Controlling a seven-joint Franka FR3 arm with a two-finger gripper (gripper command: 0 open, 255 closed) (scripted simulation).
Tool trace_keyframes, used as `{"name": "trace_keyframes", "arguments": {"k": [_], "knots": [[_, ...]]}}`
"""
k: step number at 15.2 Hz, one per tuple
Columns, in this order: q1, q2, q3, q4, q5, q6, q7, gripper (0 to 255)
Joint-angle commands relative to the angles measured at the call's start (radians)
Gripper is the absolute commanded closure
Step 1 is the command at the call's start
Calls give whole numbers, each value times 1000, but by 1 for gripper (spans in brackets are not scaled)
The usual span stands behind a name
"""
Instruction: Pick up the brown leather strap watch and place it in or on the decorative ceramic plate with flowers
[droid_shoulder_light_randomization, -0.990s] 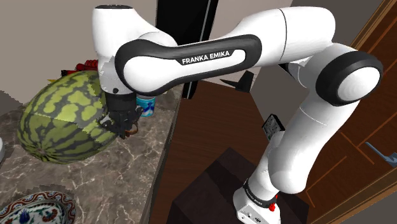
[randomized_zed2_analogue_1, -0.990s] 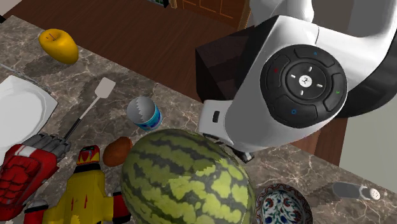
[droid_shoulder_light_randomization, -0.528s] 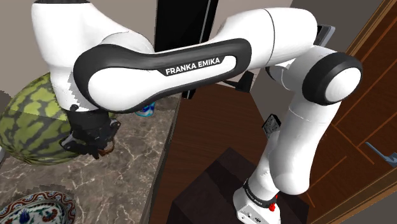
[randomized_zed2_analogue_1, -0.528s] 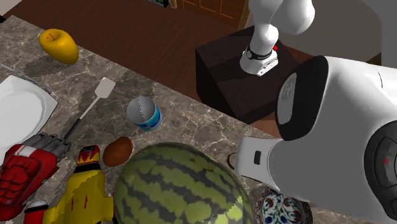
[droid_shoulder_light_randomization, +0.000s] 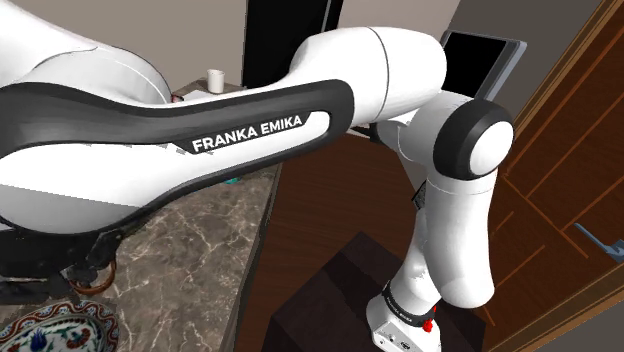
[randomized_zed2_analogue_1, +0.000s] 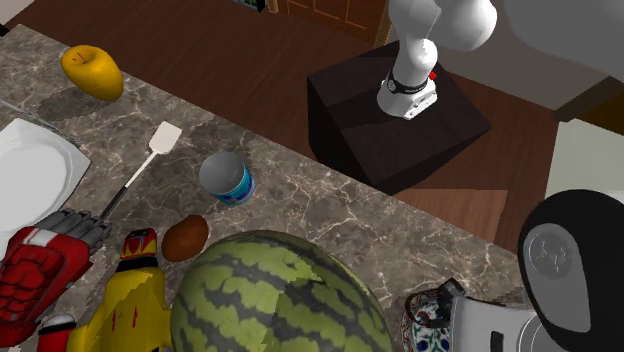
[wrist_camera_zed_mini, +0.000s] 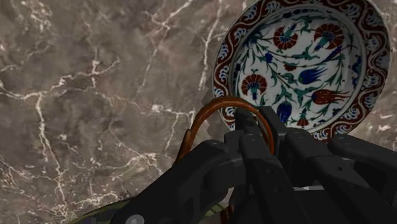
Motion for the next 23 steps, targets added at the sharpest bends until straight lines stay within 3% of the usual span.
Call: {"name": "trace_keyframes", "arguments": {"k": [1, 4, 16, 23], "knots": [[48, 63, 1, 86, -28, -29, 38, 255], [136, 176, -6, 259, -70, -96, 84, 255], [114, 184, -13, 107, -79, 60, 98, 255], [113, 186, -14, 100, -80, 68, 99, 255]]}}
